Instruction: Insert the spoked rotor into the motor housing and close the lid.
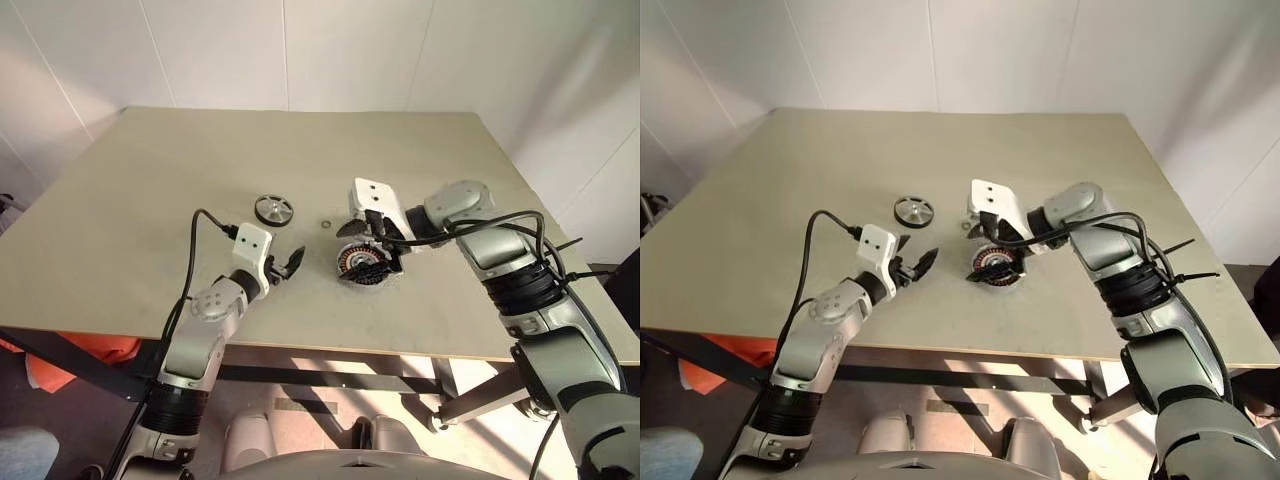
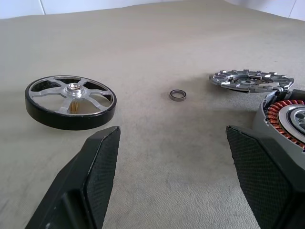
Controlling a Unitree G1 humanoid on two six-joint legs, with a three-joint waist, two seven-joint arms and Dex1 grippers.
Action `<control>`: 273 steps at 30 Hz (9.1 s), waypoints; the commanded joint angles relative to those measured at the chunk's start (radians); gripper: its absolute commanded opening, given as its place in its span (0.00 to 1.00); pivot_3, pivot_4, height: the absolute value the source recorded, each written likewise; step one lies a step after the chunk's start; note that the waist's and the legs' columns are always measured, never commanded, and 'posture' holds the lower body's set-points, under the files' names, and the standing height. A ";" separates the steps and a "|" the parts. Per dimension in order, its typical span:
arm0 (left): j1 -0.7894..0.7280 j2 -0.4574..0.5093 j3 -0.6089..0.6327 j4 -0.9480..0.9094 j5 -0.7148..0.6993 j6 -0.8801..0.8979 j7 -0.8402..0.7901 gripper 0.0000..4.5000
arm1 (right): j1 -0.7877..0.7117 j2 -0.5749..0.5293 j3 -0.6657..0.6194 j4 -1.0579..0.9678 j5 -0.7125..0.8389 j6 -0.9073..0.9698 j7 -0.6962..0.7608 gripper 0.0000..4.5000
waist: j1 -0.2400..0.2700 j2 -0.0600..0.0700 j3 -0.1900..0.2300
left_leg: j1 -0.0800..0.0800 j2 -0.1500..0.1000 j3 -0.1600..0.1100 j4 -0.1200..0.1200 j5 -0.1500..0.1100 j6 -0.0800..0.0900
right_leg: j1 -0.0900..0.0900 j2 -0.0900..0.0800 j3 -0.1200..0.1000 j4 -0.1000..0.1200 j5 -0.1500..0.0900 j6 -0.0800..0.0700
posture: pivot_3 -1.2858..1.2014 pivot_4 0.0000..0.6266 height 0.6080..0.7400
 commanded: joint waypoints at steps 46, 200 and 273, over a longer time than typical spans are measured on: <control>0.010 0.023 0.018 -0.064 0.009 0.028 0.021 0.83 | -0.358 0.417 -0.242 1.213 -0.139 -0.367 -0.789 0.99 | -0.024 0.002 0.001 | -0.005 0.000 0.000 -0.002 0.000 -0.002 | -0.005 0.000 -0.002 0.000 0.000 -0.001 | 0.52 0.00 1.00; -0.577 -0.093 0.035 0.726 0.058 -0.107 0.020 0.99 | -0.396 0.226 -0.415 0.796 -0.033 -0.225 -0.744 0.27 | 0.003 0.004 0.001 | -0.005 -0.001 0.000 -0.002 0.000 -0.002 | -0.005 0.000 -0.001 0.000 0.000 -0.001 | 0.52 0.00 1.00; -0.932 -0.257 0.129 1.488 0.239 -0.350 0.074 0.69 | -0.271 0.148 -0.402 0.589 0.009 -0.086 -0.840 0.27 | 0.012 0.002 0.003 | -0.007 -0.008 -0.001 -0.004 -0.001 0.000 | -0.004 -0.006 -0.001 -0.005 0.000 0.000 | 0.52 0.00 1.00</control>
